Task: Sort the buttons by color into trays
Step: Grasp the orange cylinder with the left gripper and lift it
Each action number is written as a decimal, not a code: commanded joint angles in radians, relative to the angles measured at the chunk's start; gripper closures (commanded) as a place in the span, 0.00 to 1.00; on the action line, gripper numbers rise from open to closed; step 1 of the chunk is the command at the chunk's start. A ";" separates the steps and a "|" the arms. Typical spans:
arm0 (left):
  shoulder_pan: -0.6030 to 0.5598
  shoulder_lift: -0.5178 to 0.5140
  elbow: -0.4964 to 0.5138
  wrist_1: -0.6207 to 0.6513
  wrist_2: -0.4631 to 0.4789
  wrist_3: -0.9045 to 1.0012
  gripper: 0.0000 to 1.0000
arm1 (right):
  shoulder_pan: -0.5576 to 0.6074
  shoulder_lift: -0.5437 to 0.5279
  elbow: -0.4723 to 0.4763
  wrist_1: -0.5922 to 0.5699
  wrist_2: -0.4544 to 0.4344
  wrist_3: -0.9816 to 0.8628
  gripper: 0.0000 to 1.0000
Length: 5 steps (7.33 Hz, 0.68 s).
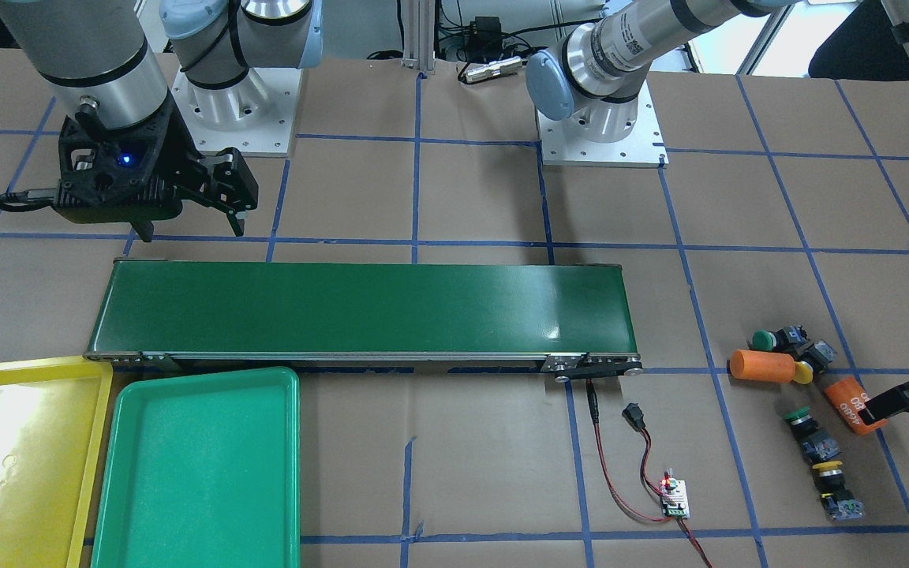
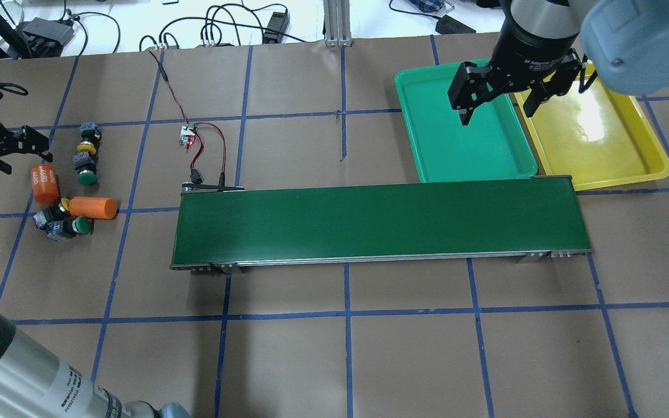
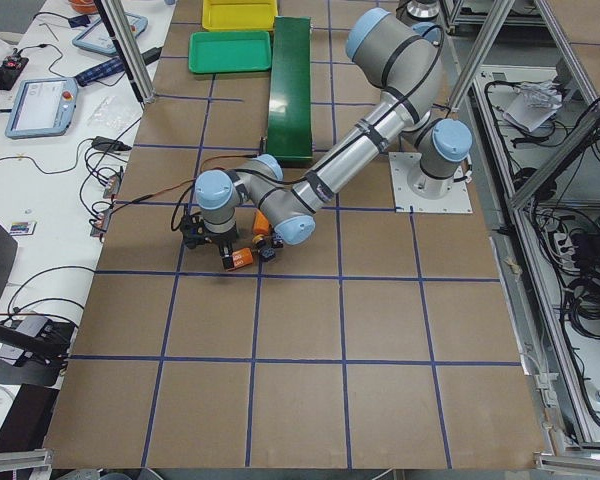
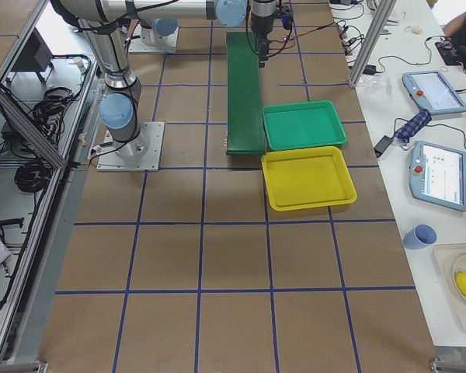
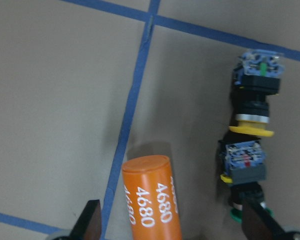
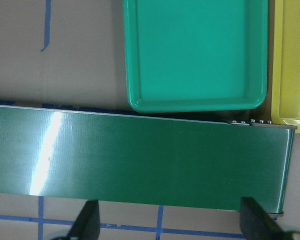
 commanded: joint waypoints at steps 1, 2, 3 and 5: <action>0.002 -0.022 -0.008 -0.002 0.000 -0.002 0.00 | 0.000 0.000 0.002 0.000 0.000 0.000 0.00; 0.002 -0.034 -0.005 0.004 0.001 0.001 0.11 | 0.000 0.000 0.002 0.000 0.000 0.000 0.00; 0.002 -0.039 -0.011 0.002 0.000 0.003 0.28 | 0.000 0.000 0.002 0.000 0.000 0.000 0.00; 0.004 -0.045 -0.024 0.002 0.000 0.001 0.29 | 0.000 0.001 0.002 -0.001 0.000 0.000 0.00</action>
